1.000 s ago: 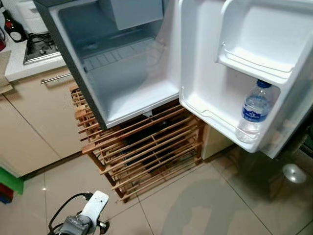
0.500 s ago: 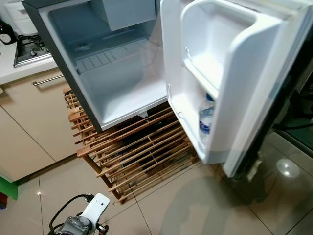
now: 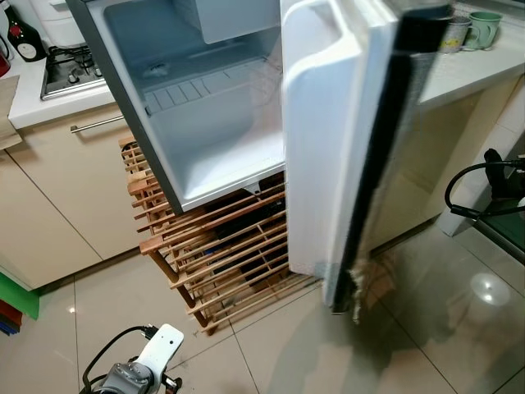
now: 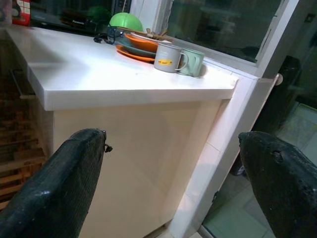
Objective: Restocking fridge
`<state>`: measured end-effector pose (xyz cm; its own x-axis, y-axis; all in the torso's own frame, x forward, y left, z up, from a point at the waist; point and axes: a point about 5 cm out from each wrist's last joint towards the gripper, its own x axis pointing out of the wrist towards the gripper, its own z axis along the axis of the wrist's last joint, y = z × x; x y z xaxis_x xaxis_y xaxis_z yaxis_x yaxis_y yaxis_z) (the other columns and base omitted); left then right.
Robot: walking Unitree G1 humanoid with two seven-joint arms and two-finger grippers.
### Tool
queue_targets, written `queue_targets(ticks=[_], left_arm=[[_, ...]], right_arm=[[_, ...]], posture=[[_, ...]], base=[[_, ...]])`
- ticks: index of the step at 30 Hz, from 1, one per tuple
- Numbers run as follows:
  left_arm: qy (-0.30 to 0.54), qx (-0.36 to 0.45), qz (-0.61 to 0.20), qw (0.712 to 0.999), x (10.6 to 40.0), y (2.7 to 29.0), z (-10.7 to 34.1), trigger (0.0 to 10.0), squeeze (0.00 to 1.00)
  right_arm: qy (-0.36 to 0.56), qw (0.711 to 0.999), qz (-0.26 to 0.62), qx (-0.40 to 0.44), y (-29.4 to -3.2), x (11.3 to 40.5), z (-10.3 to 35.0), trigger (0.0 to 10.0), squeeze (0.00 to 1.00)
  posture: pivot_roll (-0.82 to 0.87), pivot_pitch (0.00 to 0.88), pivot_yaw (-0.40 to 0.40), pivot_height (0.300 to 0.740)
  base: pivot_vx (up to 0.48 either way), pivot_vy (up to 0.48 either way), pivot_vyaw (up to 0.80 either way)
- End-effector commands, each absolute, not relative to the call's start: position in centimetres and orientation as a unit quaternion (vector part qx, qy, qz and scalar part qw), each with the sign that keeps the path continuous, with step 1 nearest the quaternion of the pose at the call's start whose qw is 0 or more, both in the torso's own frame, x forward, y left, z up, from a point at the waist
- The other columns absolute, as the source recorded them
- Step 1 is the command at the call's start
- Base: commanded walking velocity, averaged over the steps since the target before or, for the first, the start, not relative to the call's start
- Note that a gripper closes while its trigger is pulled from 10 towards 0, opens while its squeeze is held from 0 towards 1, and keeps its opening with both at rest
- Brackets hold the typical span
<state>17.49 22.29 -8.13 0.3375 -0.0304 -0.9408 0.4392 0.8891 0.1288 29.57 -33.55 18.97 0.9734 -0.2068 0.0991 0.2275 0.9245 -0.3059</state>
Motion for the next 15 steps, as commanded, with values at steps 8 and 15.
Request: queue_targets(ticks=[8,15], left_arm=[[0.517,0.223,-0.152,0.812,18.8,24.1,-7.0,10.0,0.00],[0.491,0.209,-0.149,0.833,20.0,23.2,-6.6,10.0,0.00]], right_arm=[[0.051,0.985,0.159,0.052,-17.6,29.7,13.3,10.0,0.00],[0.054,0.990,0.123,0.050,-18.4,30.2,13.1,10.0,0.00]], posture=[[-0.13,0.000,0.103,0.740],[-0.12,0.000,0.093,0.740]], base=[[0.000,0.000,0.00],[0.000,0.000,0.00]])
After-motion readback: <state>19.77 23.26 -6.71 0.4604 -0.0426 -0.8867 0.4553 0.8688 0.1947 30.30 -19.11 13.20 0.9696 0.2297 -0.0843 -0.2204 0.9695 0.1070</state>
